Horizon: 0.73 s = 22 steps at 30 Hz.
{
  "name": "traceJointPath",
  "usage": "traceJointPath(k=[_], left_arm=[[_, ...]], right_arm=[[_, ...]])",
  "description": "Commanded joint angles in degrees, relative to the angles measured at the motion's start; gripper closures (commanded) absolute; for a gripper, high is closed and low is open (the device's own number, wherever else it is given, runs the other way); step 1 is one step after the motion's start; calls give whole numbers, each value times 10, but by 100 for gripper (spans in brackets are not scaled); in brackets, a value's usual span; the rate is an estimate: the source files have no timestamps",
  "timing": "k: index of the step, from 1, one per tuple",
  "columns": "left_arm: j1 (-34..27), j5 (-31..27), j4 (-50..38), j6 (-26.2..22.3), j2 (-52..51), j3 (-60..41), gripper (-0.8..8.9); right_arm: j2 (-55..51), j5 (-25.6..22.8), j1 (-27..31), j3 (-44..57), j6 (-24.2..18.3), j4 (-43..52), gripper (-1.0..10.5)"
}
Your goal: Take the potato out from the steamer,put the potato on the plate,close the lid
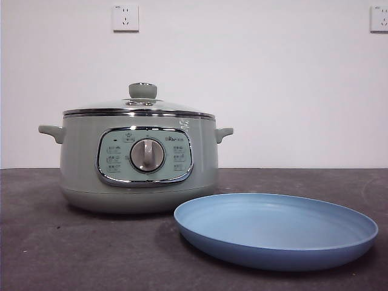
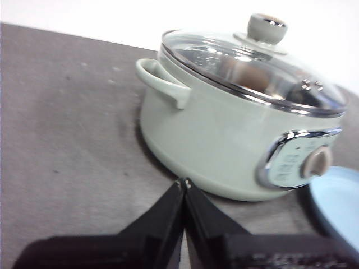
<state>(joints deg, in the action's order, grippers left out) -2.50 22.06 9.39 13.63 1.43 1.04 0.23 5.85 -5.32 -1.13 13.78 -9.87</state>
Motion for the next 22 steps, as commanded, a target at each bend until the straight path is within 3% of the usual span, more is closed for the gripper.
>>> traceJointPath(k=[1, 6, 10, 17, 22], left_arm=[[-1, 17, -3, 42, -1, -9, 817], [-1, 36, -17, 106, -1, 5, 821], [-1, 37, -14, 108, -1, 47, 821], [-1, 39, 61, 101, 28, 156, 821], [-1, 90, 114, 53, 98, 235, 821]], right_arm=[[-2, 1, 0, 7, 45, 3, 946], [-2, 15, 0, -3, 101, 20, 958], [-1, 35, 0, -32, 130, 19, 958], [43, 60, 0, -117, 128, -17, 959], [122, 120, -1, -207, 83, -87, 958]])
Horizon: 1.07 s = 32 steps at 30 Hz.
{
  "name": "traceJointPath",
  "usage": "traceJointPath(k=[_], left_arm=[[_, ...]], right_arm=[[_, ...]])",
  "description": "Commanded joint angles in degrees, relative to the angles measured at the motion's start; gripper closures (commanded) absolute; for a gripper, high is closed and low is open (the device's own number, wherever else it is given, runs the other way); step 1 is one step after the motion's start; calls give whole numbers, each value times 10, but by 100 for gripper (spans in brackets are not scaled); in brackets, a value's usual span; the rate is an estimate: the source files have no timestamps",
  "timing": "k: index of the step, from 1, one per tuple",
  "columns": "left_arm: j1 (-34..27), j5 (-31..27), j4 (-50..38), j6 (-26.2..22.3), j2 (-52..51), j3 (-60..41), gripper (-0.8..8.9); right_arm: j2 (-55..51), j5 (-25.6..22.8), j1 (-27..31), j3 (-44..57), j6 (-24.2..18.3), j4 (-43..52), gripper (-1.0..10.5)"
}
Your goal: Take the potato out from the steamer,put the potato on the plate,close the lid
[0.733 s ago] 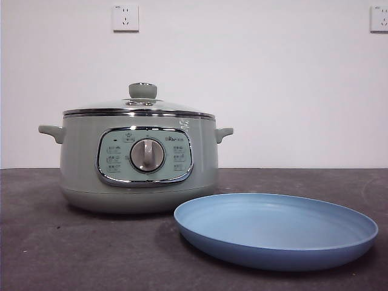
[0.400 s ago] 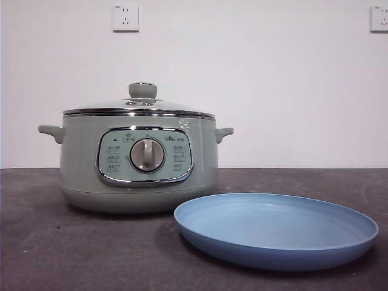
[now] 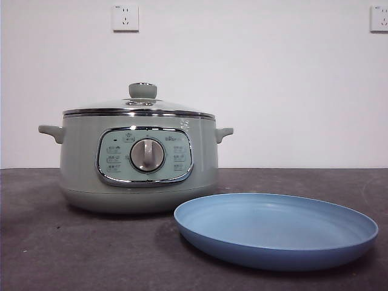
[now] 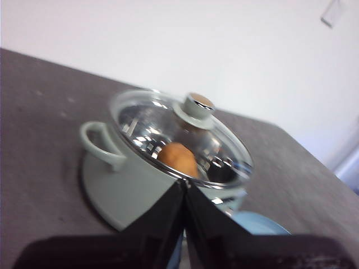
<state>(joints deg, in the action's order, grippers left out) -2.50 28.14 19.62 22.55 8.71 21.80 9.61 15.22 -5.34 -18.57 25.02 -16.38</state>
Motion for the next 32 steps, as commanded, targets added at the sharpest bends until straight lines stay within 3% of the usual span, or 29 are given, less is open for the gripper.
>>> traceJointPath(k=[1, 11, 17, 23, 25, 27, 29, 31, 32], left_arm=[[-1, 41, 23, -50, 40, 42, 821], [-1, 138, 180, -202, 170, 180, 821], [0, 176, 252, -258, 215, 223, 822], [0, 181, 261, -267, 228, 236, 808], [0, 179, 261, -266, 228, 236, 705], [0, 166, 260, -264, 228, 236, 390], [0, 157, 255, -257, 228, 236, 144], [0, 156, 249, -256, 228, 236, 122], [0, 156, 247, -256, 228, 236, 122]], right_arm=[[45, 43, 0, -51, -41, -40, 959], [245, 236, 0, -269, -234, -261, 958], [330, 254, -9, -380, -332, -385, 958], [367, 252, -31, -414, -350, -422, 945], [370, 252, -34, -414, -349, -422, 898], [372, 252, -35, -414, -348, -422, 718], [373, 251, -35, -414, -333, -422, 453], [373, 251, -35, -414, -328, -422, 284], [373, 251, -35, -414, -328, -422, 276]])
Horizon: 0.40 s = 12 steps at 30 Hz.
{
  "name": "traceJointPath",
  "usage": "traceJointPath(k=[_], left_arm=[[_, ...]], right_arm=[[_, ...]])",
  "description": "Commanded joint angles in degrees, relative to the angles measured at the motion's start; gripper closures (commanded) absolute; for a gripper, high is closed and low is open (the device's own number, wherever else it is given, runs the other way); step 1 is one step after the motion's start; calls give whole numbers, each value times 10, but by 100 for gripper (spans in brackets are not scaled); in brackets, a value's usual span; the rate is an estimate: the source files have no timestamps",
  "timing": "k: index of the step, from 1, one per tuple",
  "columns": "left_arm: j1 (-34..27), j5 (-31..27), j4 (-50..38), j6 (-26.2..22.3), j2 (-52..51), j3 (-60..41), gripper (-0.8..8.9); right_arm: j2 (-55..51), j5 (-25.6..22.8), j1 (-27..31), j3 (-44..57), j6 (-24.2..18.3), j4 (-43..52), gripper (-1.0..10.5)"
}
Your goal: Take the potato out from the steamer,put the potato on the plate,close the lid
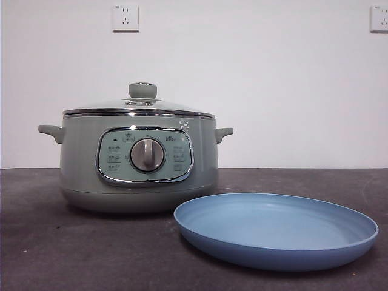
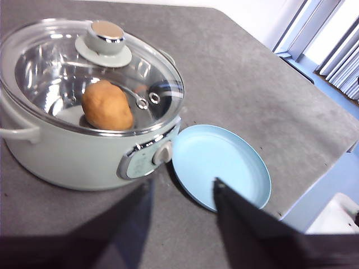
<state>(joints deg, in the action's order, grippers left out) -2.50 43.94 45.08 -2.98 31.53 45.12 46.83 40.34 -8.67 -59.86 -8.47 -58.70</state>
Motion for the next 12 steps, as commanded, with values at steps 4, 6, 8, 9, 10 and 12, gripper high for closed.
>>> traceJointPath(k=[4, 6, 8, 9, 10, 12], left_arm=[[0, -4, -22, 2, 2, 3, 122], [0, -5, -37, 13, 2, 3, 123], [0, -5, -54, 25, 7, 3, 123], [0, -5, -66, 31, 14, 4, 123], [0, -5, -70, 32, 18, 8, 123], [2, -6, -76, 32, 37, 23, 123]], right_arm=[[0, 0, -2, -1, 7, 1, 285], [0, 0, -2, -1, 7, 1, 285], [0, 0, -2, -1, 7, 1, 285], [0, 0, -2, -1, 7, 2, 285], [0, 0, -2, -1, 7, 2, 285], [0, 0, -2, -1, 7, 2, 285]])
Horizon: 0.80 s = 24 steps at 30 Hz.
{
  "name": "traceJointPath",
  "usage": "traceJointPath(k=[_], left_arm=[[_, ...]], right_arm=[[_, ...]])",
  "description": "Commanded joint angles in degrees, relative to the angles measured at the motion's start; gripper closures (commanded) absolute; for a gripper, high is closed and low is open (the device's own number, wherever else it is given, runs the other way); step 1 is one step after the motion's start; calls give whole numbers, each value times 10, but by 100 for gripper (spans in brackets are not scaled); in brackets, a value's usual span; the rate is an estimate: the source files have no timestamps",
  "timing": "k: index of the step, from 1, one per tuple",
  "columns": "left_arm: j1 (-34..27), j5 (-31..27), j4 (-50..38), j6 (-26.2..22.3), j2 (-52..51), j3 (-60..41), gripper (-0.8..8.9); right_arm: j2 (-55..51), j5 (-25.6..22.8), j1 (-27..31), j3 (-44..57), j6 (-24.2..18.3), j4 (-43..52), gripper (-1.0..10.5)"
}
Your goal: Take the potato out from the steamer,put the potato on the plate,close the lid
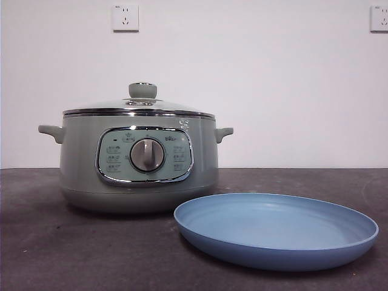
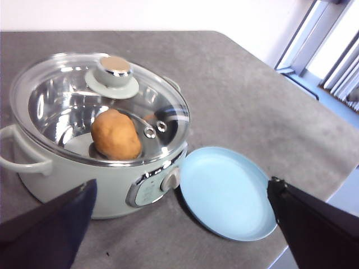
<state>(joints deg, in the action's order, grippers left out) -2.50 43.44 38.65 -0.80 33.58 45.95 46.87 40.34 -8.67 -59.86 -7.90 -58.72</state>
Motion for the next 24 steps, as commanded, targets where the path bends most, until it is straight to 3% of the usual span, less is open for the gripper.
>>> traceJointPath(k=[1, 24], left_arm=[[5, -2, -15, 10, 28, 23, 123], [195, -214, -97, -70, 477, 325, 124]], right_arm=[[0, 0, -2, -1, 1, 2, 285], [0, -2, -2, -1, 4, 4, 285]])
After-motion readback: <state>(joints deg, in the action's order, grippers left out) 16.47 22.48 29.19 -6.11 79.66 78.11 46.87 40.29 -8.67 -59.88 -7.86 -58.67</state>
